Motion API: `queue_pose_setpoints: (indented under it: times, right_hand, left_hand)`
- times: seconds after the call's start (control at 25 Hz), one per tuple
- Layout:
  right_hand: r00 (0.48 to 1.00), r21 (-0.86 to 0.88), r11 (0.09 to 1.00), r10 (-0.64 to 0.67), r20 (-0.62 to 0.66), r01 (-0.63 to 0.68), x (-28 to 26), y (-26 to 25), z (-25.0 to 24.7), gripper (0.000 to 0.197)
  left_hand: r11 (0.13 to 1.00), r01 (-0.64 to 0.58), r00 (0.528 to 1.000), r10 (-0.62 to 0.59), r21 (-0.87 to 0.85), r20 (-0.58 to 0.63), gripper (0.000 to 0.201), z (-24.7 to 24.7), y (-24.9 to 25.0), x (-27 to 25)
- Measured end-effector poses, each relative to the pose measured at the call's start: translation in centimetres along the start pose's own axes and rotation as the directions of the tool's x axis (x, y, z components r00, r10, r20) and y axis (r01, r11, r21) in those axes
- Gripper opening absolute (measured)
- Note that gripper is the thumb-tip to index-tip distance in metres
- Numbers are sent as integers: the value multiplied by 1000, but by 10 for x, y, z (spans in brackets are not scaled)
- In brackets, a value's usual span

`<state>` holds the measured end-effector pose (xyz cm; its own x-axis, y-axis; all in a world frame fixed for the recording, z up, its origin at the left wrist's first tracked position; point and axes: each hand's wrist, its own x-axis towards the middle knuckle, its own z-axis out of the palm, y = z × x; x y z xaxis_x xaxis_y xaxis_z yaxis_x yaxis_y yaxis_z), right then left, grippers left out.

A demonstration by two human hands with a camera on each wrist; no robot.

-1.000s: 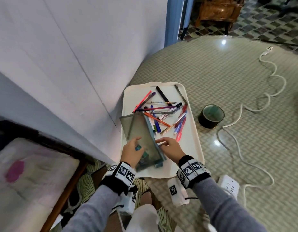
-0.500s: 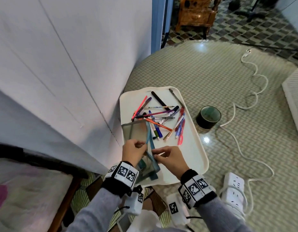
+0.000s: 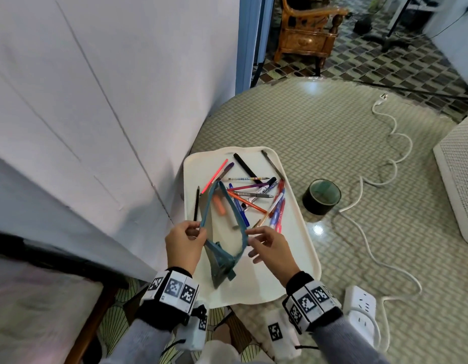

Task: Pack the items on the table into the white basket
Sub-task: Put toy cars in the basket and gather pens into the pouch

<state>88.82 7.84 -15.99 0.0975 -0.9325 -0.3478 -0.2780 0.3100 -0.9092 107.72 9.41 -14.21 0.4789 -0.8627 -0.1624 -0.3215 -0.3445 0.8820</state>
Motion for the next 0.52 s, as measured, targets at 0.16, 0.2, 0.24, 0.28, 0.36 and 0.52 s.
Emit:
queue_pose_setpoints:
  times: [0.16, 0.2, 0.24, 0.28, 0.36, 0.52]
  right_hand:
    - [946, -299, 954, -67, -318, -33, 47, 15, -17, 18]
    - [933, -417, 907, -106, -345, -51, 58, 19, -22, 23]
    - [932, -493, 867, -117, -344, -73, 67, 21, -25, 28]
    - [935, -520, 849, -105, -338, -92, 74, 24, -28, 32]
    - [935, -415, 903, -45, -351, -112, 84, 30, -35, 39]
    - [941, -327, 921, 104, -323, -214, 86, 38, -44, 56]
  left_hand:
    - [999, -38, 999, 38, 29, 2, 11, 3, -2, 0]
    - [999, -26, 1000, 26, 25, 4, 11, 4, -3, 0]
    - [1000, -12, 1000, 12, 23, 9, 11, 4, -3, -1]
    - [1000, 0, 1000, 0, 24, 17, 10, 4, -3, -1]
    - [1000, 6, 999, -6, 20, 37, 10, 4, -4, -1]
    - [1000, -15, 998, 16, -13, 66, 13, 4, -1, -1]
